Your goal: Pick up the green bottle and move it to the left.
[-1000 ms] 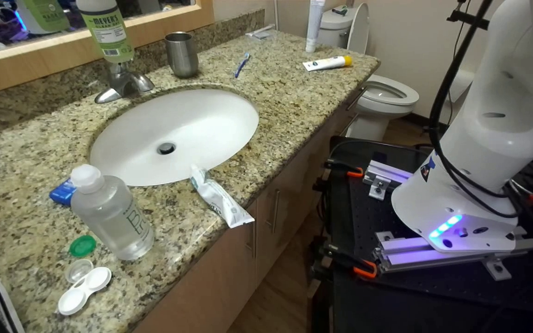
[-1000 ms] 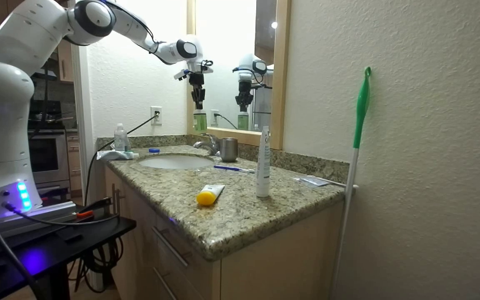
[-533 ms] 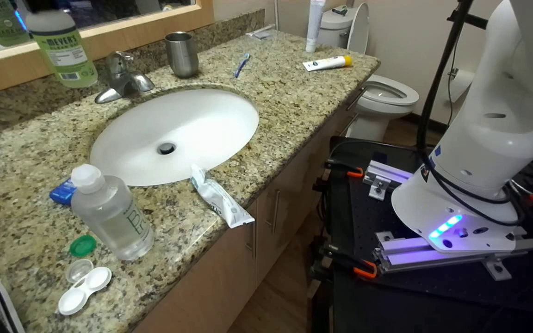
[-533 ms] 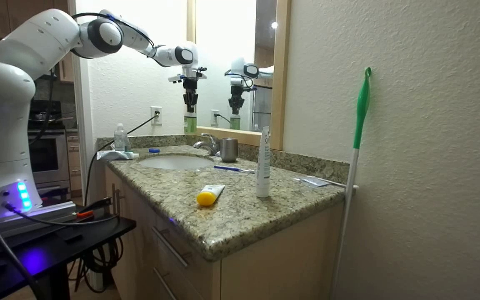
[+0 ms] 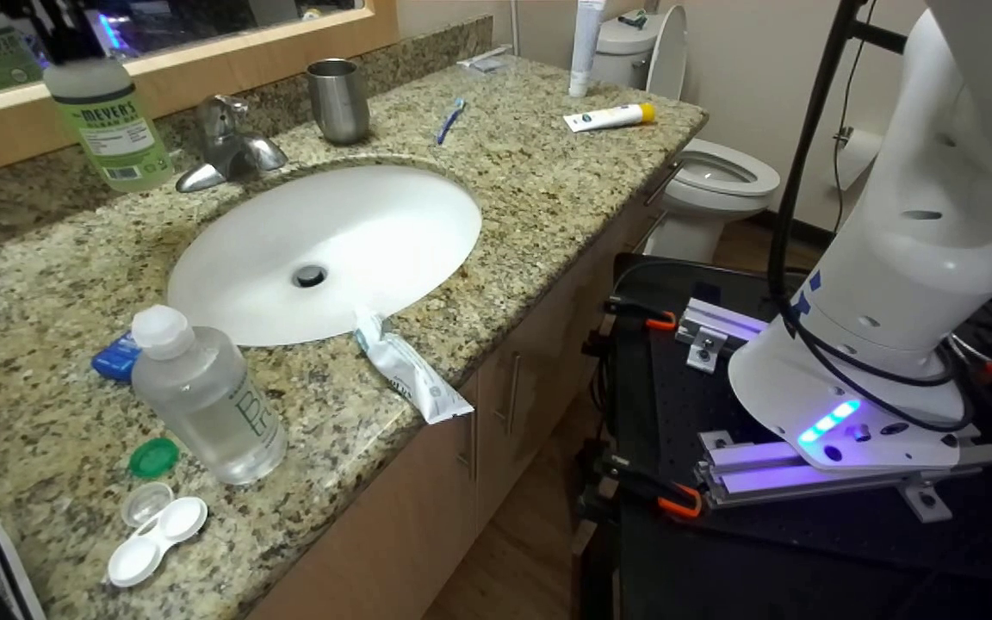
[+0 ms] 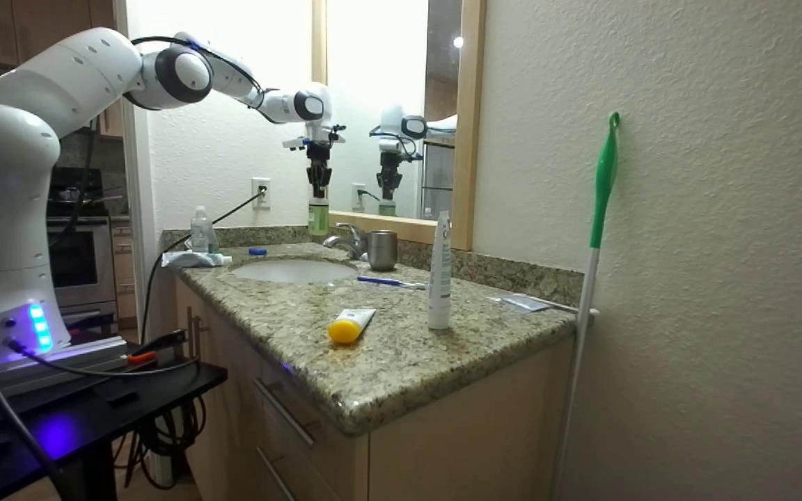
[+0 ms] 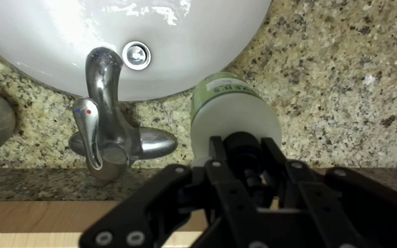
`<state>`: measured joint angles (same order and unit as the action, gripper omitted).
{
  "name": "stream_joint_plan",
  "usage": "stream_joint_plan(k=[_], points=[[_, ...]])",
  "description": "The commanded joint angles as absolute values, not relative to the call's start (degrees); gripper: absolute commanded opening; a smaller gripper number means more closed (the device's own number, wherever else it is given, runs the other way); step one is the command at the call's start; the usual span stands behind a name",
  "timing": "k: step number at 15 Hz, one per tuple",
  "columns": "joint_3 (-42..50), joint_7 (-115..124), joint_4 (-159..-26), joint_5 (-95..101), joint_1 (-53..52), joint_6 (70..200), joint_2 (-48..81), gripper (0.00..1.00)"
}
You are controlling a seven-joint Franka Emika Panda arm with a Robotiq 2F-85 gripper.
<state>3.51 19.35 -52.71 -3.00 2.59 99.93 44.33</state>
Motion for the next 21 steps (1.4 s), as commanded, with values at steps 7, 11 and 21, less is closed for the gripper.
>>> stream_joint_plan(k=[7,11,21], points=[[2.13,12.2,-50.0,-1.17,-0.06,106.87,50.12,0.08],[2.69,9.53,-48.59,2.32,-0.15,108.94,52.12,0.08],[2.97,14.06,-45.14,1.26,2.54,110.25,54.85,0.08]])
